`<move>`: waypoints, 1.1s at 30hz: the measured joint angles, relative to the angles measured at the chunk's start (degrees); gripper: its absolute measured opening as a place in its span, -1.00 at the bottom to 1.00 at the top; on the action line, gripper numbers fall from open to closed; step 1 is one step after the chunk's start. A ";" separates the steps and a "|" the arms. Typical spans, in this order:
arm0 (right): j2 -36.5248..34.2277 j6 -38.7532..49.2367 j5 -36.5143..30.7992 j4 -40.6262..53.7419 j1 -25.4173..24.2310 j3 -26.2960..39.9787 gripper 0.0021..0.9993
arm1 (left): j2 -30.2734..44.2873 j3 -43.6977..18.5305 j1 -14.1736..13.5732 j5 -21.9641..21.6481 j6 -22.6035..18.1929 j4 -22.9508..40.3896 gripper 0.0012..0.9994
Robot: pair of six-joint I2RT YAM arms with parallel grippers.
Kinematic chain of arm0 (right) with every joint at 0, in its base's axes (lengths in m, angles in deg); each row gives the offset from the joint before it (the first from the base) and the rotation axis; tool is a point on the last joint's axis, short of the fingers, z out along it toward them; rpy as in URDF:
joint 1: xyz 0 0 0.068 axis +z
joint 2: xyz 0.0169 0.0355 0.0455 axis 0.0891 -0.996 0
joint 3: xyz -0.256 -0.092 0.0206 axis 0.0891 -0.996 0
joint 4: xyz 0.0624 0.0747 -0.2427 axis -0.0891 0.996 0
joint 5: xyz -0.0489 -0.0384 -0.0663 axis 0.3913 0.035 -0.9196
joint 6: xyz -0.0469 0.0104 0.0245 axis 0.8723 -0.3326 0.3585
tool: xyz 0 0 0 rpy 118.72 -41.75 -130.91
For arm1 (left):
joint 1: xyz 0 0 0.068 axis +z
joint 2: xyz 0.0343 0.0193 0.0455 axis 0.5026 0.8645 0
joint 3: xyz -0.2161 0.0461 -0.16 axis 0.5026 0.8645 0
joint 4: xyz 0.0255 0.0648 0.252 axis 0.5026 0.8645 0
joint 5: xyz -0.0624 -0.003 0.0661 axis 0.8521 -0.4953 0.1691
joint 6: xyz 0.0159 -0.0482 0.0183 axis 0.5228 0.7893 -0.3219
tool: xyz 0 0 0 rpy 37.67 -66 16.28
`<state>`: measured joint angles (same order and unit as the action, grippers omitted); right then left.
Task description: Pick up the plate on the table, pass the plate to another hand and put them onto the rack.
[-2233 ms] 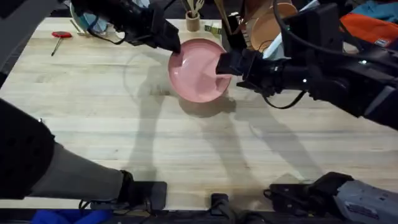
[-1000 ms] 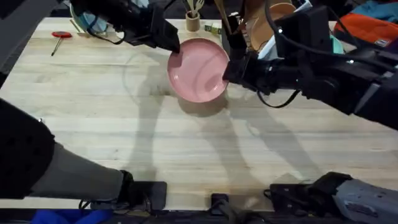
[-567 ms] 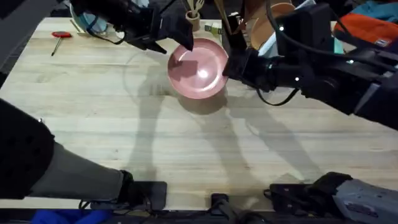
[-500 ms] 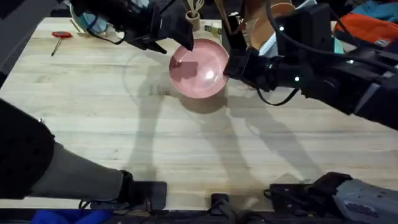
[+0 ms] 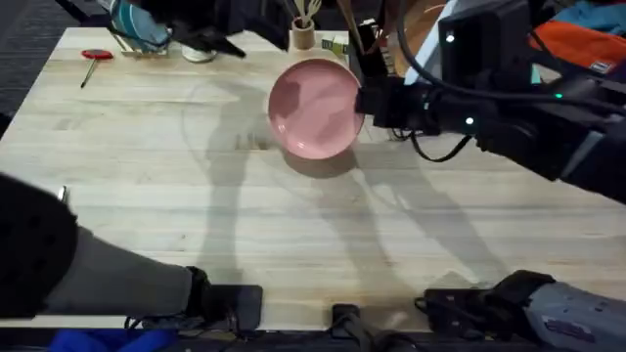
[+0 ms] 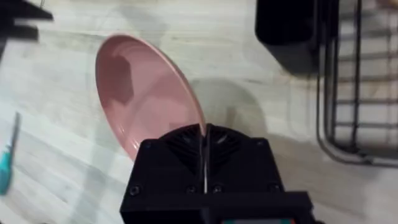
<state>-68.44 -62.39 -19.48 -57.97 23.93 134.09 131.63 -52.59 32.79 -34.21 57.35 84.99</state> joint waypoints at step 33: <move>27.53 59.99 -4.26 -2.93 -18.53 0.00 -0.94 | -10.03 -2.83 9.52 0.18 0.00 0.02 0.99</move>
<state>-40.91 -2.40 -23.74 -60.90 5.40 134.09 121.61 -55.42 42.31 -34.03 57.35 85.01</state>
